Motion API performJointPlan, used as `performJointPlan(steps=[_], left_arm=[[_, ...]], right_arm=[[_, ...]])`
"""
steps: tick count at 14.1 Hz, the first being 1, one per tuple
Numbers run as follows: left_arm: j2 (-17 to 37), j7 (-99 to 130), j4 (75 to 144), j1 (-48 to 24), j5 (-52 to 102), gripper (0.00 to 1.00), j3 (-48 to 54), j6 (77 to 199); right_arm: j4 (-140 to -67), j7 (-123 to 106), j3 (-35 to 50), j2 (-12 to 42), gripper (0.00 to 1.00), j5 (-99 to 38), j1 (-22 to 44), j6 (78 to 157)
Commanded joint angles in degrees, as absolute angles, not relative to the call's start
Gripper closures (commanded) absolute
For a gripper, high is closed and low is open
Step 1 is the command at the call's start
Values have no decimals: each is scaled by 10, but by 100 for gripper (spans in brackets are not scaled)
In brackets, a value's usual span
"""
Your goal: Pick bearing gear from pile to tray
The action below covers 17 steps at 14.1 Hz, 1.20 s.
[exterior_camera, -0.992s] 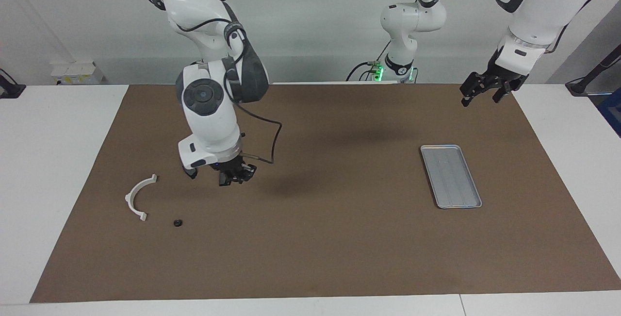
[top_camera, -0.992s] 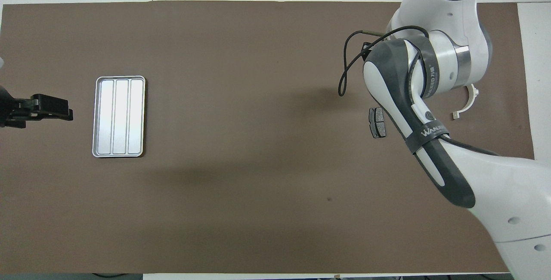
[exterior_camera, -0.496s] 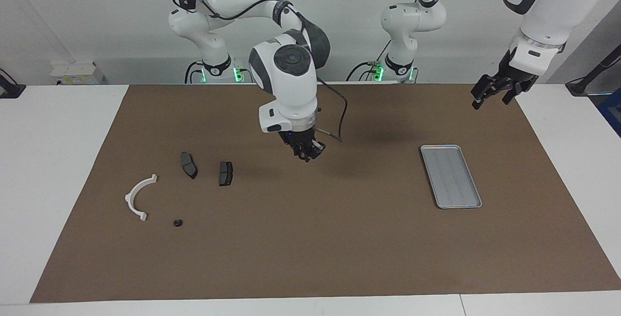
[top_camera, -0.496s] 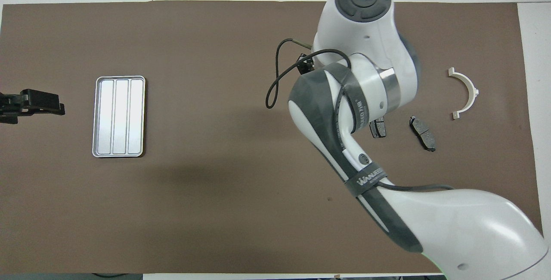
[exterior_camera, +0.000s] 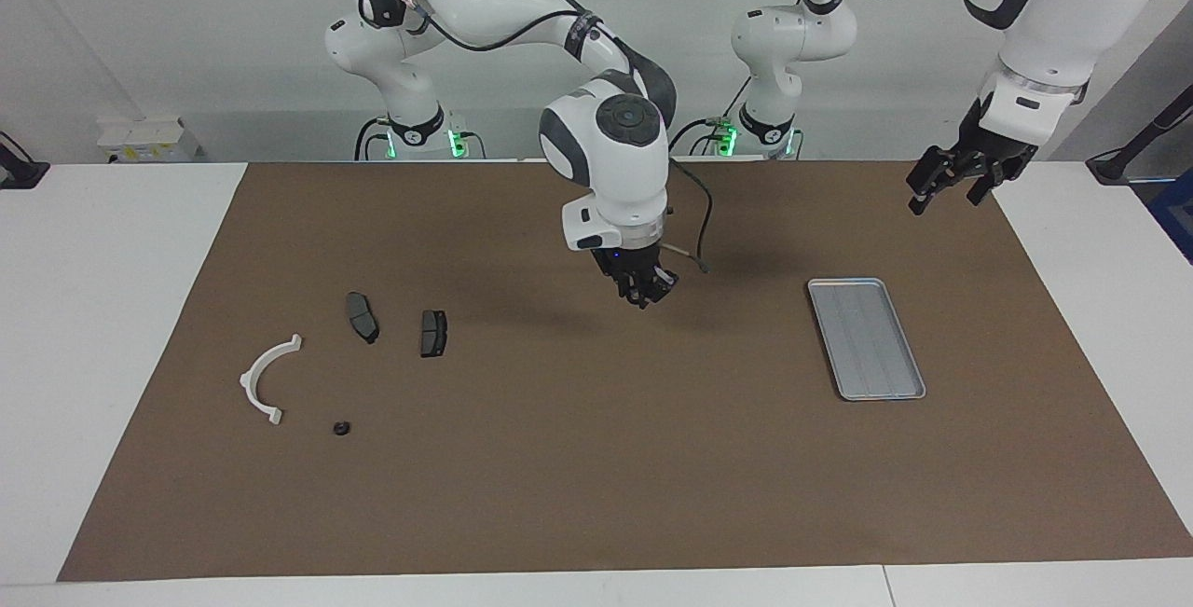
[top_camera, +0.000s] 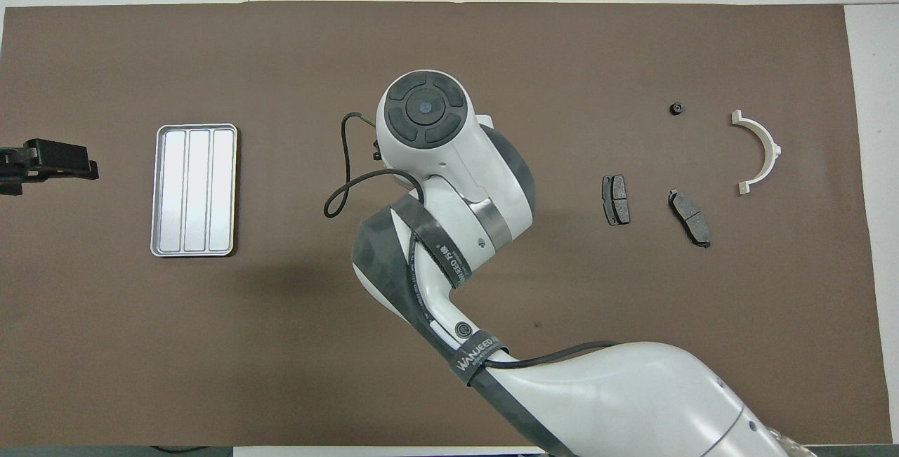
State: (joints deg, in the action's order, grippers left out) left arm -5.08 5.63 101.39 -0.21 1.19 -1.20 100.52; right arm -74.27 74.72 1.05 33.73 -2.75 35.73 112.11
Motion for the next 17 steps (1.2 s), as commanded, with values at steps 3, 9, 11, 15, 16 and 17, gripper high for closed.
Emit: performJointPlan(steps=[3, 9, 11, 15, 16, 17], left_arm=[[-61, 51, 1030, 1, 10, 0, -9, 1020], [-62, 54, 1031, 0, 10, 0, -9, 1011], [-62, 54, 1030, -1, 10, 0, -9, 1012], [-65, 62, 1033, -5, 10, 0, -9, 997], [-67, 62, 1037, -6, 10, 0, -8, 995], [-70, 62, 1043, -7, 11, 0, -8, 995]], right_arm=[[-745, 776, 11, 389, 100, -7, 368, 1205], [-786, 780, 11, 401, 100, 17, 374, 1271], [-804, 780, 11, 401, 100, 25, 372, 1291], [-839, 780, 11, 399, 100, 31, 372, 1325], [-841, 780, 11, 398, 100, 31, 372, 1325], [-842, 781, 11, 398, 100, 31, 373, 1325]])
